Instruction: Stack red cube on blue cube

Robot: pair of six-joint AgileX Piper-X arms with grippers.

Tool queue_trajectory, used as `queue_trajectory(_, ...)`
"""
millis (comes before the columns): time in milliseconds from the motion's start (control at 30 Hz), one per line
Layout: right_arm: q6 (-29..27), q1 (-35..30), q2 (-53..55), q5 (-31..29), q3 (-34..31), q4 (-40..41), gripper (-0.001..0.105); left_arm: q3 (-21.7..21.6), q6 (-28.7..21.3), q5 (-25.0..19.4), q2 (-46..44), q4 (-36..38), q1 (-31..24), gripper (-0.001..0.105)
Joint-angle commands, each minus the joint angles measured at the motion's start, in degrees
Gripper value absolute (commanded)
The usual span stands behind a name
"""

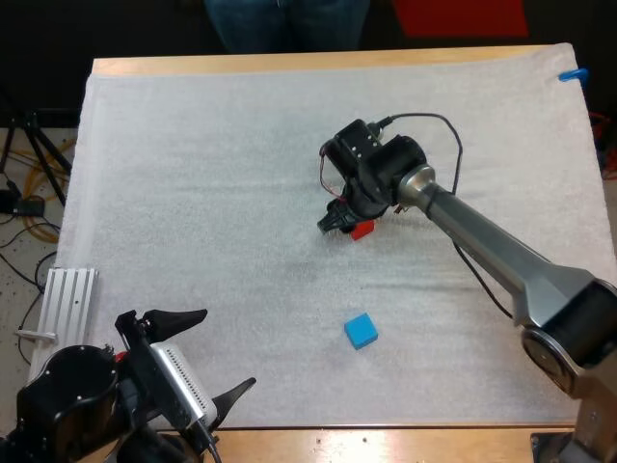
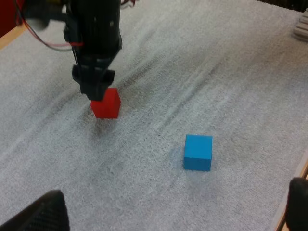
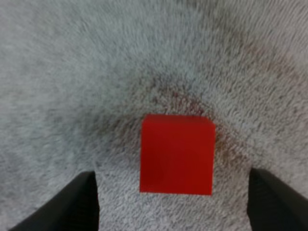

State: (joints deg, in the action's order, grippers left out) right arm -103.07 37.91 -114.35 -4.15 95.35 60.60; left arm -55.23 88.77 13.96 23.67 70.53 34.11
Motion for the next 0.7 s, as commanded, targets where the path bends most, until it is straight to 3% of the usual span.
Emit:
queue_trajectory(0, 0.6, 0.1, -0.6, -0.1, 0.6, 0.6, 0.062, -0.3, -0.4, -0.5, 0.3, -0.1, 0.4, 0.087)
queue_trajectory(133, 3.3, 0.1, -2.8, -3.8, 0.6, -0.4, 0.062, -0.3, -0.4, -0.5, 0.3, -0.1, 0.4, 0.087)
queue_trajectory(600, 4.1, -1.0, -5.8, 1.7, 0.6, -3.7, 0.062, -0.3, -0.4, -0.5, 0.3, -0.1, 0.4, 0.087)
queue_trajectory(667, 4.4, -1.3, -5.8, 1.8, 0.6, -3.6, 0.057, -0.3, -0.4, -0.5, 0.3, -0.1, 0.4, 0.087)
